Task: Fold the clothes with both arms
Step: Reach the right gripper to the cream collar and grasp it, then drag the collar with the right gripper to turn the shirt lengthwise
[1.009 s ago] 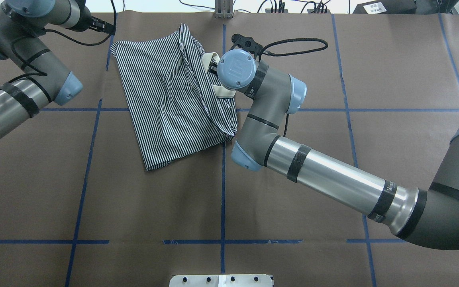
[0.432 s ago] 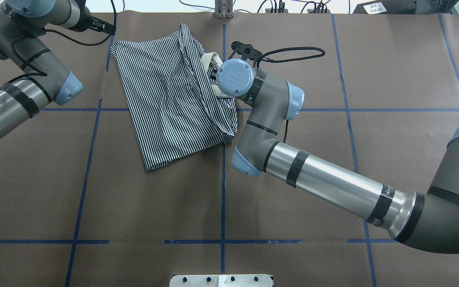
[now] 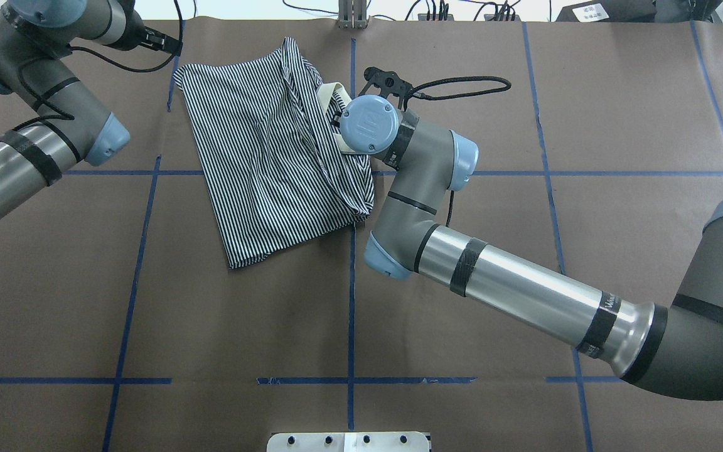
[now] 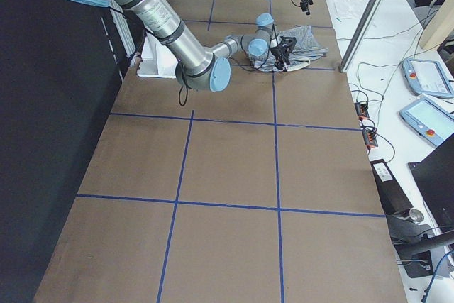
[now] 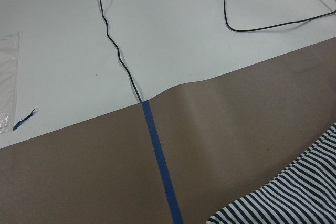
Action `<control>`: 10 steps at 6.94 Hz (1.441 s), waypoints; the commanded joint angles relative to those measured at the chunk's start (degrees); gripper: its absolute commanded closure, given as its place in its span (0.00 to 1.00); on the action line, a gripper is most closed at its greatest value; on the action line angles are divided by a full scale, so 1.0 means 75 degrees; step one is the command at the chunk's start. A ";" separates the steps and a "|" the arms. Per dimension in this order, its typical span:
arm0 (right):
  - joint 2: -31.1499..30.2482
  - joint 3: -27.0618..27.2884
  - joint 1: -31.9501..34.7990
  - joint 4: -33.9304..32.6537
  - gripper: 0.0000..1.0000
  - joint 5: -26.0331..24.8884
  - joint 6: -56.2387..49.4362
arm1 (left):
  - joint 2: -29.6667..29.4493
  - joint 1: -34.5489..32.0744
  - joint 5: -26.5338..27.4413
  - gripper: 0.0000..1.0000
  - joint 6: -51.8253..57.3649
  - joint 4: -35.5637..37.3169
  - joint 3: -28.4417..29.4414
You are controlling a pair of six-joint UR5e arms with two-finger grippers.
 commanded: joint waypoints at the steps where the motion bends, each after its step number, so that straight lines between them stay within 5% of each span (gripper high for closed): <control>1: -0.0010 -0.0009 -0.0028 -0.0008 0.76 0.0002 0.0009 | -0.0008 0.0000 0.0000 0.00 0.0000 0.0000 0.0000; 2: 0.0001 -0.0033 -0.0040 -0.0008 0.95 0.0002 0.0009 | -0.0008 0.0000 0.0000 0.00 0.0000 0.0000 0.0000; 5: -0.0010 0.0141 -0.0017 -0.0066 1.00 0.0048 -0.0026 | -0.0008 0.0000 0.0000 0.00 -0.0035 -0.0012 -0.0047; 10: -0.2910 0.3746 -0.0670 -0.0688 1.00 -0.0358 0.0021 | -0.0019 0.0023 0.0000 0.00 -0.0059 0.0000 -0.0129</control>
